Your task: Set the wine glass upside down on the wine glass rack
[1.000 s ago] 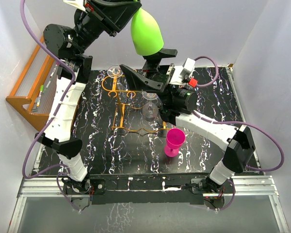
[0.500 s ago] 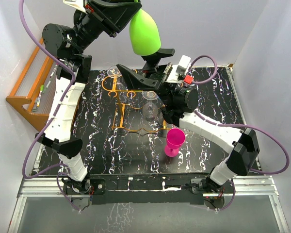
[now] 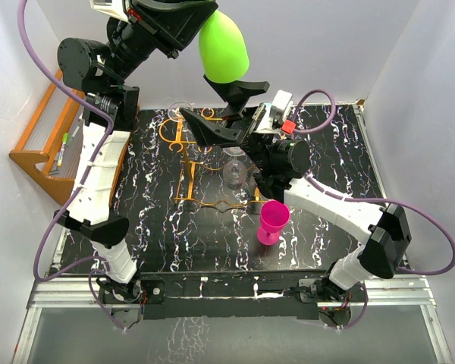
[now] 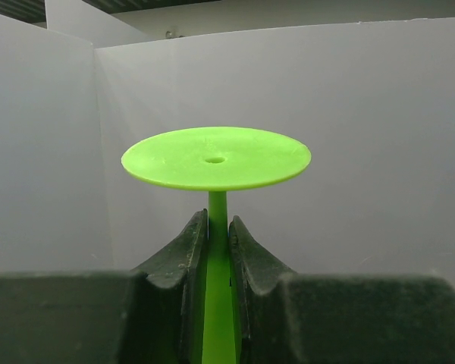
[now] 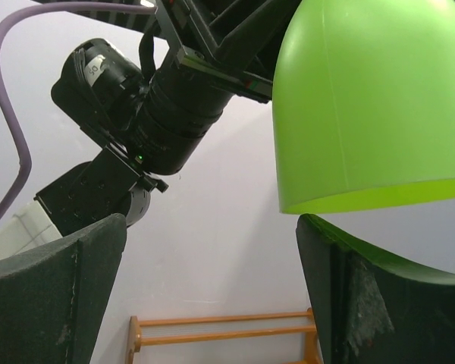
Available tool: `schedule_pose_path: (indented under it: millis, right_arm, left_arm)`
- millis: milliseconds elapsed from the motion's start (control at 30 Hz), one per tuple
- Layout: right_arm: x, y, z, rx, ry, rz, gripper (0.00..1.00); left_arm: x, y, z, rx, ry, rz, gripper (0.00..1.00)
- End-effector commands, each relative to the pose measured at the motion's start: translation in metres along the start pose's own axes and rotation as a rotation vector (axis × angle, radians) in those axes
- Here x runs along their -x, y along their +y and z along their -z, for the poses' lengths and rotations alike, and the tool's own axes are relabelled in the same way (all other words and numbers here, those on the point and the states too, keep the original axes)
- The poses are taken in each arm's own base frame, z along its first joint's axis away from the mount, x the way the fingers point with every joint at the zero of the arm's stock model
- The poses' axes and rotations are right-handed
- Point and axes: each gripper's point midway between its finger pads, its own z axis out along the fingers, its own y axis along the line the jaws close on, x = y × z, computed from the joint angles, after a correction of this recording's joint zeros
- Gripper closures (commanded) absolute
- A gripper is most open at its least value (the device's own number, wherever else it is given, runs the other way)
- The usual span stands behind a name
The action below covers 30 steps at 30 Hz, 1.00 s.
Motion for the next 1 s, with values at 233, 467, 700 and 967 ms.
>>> schedule_pose_path:
  millis: [233,467,700,967]
  right_arm:
    - [0.022,0.008,-0.003,0.022,-0.027,0.022,0.02]
    - [0.026,0.004,0.006,-0.007,-0.014,0.027,0.02]
    - [0.029,0.01,0.024,0.017,0.13,0.091,0.02]
    - [0.051,0.022,0.063,0.076,0.286,0.189,0.02]
  left_arm:
    - [0.026,-0.024,0.003,-0.033,-0.043,-0.047,1.0]
    - [0.028,-0.025,0.004,-0.028,-0.029,-0.099,1.0]
    - [0.018,-0.025,0.017,0.011,0.101,-0.25,1.0]
    - [0.026,-0.046,0.049,0.08,0.22,-0.354,1.0]
